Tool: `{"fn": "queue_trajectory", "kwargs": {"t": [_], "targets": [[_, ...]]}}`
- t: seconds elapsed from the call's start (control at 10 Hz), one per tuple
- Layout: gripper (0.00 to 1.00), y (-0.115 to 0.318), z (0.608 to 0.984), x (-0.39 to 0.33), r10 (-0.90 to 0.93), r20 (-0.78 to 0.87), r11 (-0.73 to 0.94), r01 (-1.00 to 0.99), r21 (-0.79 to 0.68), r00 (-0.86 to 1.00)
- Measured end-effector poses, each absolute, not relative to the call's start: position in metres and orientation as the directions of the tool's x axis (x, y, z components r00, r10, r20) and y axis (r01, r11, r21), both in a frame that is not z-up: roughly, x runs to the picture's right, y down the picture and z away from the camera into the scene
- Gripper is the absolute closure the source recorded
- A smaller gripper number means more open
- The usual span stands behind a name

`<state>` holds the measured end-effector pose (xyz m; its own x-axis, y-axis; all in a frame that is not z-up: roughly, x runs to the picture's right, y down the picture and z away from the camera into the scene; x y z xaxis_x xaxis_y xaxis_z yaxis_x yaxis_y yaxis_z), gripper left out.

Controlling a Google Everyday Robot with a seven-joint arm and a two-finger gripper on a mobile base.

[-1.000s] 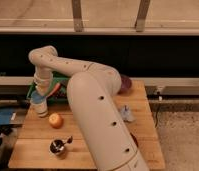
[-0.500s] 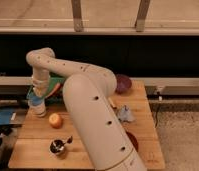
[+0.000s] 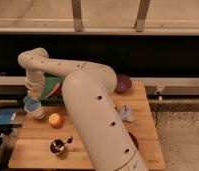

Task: Stack cups into tray

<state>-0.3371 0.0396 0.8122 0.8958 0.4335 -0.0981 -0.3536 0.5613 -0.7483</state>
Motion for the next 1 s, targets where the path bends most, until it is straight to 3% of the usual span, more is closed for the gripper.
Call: {"fn": "queue_trajectory", "kwargs": {"t": [0.2,1.0], "targets": [[0.41,0.0429,0.8127,-0.3349,0.434,-0.101,0.555,-0.354,-0.753,0.895],[0.39,0.0506,0.8104,-0.3281,0.435,-0.105,0.546,-0.355,-0.759,0.894]]}}
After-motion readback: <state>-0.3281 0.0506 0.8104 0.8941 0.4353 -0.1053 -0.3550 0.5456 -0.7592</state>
